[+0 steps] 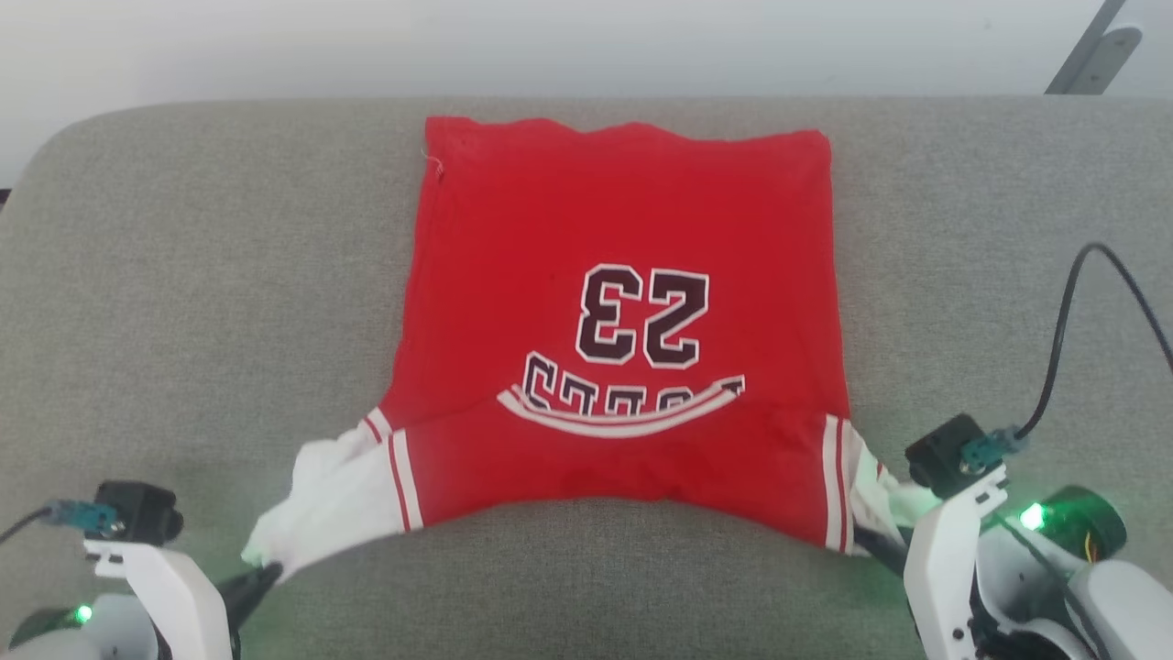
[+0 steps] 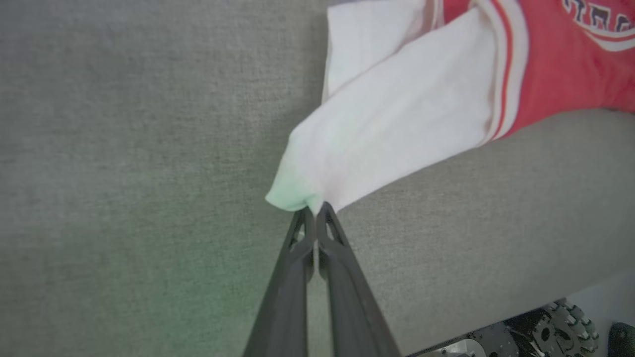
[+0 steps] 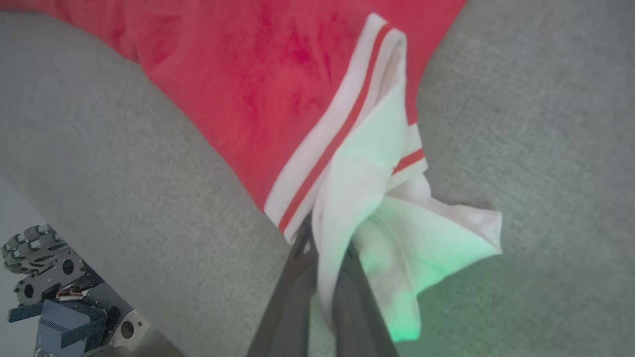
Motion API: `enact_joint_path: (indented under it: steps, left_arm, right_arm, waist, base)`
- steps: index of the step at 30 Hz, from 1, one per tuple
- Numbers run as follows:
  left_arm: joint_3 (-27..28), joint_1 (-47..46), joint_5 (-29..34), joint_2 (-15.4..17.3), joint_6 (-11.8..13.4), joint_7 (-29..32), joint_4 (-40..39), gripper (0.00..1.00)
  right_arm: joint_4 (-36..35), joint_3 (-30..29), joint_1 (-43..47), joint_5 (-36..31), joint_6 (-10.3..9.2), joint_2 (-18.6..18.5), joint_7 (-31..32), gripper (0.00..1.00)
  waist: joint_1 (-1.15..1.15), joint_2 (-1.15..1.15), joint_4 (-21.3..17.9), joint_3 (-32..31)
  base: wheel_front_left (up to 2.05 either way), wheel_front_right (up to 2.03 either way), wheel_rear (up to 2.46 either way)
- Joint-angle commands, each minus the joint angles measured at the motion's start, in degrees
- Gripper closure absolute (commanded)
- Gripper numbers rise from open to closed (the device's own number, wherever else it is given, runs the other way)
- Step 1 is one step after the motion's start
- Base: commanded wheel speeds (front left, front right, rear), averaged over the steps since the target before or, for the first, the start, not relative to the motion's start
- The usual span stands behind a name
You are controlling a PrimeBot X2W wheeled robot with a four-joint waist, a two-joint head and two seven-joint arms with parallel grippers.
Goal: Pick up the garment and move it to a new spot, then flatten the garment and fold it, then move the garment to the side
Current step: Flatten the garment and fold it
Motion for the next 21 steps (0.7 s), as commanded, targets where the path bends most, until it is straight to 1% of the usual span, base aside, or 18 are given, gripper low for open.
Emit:
enact_joint_path:
  steps: [1,5,10,11,12,13,14,15,21]
  left_arm:
    - [-0.24,1.49,-0.80,-0.18,0.45,0.70,-0.29,1.00]
    - [-0.39,2.95,-2.06,-0.36,1.12,2.56,-1.20,1.00]
    - [-0.43,3.54,-2.48,-0.48,1.69,3.43,-2.31,1.00]
    - [-0.43,3.64,-2.49,-0.55,1.74,3.45,-2.46,1.00]
    - [-0.44,3.68,-2.39,-0.60,1.88,3.35,-2.63,1.00]
    - [-0.30,3.70,-2.38,-0.71,1.82,2.96,-2.85,1.00]
    - [-0.30,3.70,-2.38,-0.71,1.82,2.96,-2.85,1.00]
    - [-0.18,3.79,-2.54,-0.77,1.83,2.84,-2.93,1.00]
    - [-0.14,3.17,-1.64,-1.18,2.10,2.71,-3.62,1.00]
  right_arm:
    - [-0.74,-0.22,1.65,0.51,-0.07,0.21,1.37,1.00]
    - [-2.22,-0.52,3.45,1.47,-0.07,-0.19,3.83,1.00]
    - [-3.15,-1.32,4.54,1.01,-0.07,-0.49,4.95,1.00]
    - [-3.32,-1.46,4.64,0.91,-0.07,-0.49,5.24,0.85]
    - [-3.54,-2.03,4.59,0.99,-0.07,-0.08,5.14,0.64]
    - [-3.76,-2.61,4.58,0.93,-0.07,0.31,5.25,0.15]
    - [-3.76,-2.61,4.58,0.93,-0.07,0.31,5.25,0.15]
    - [-3.98,-3.10,4.62,0.67,-0.07,0.47,5.84,0.00]
    - [-8.86,-8.39,3.46,-1.07,-0.06,2.68,8.47,0.00]
  waist:
    - [0.00,0.00,-0.15,-0.43]
    - [0.00,0.00,-0.16,-0.82]
    - [0.00,0.00,0.02,-0.97]
    - [0.00,0.00,0.08,-0.97]
    - [0.00,0.00,0.14,-0.98]
    - [0.00,0.00,0.22,-0.96]
    - [0.00,0.00,0.22,-0.96]
    - [0.00,0.00,0.30,-0.94]
    - [0.00,0.00,0.91,-0.22]
  base:
    - [0.00,0.00,0.00]
    - [0.00,0.00,0.00]
    - [0.00,0.00,0.00]
    - [0.00,0.00,0.00]
    - [0.00,0.00,0.00]
    - [0.00,0.00,0.00]
    - [0.00,0.00,0.00]
    - [0.00,0.00,0.00]
    - [0.00,0.00,0.00]
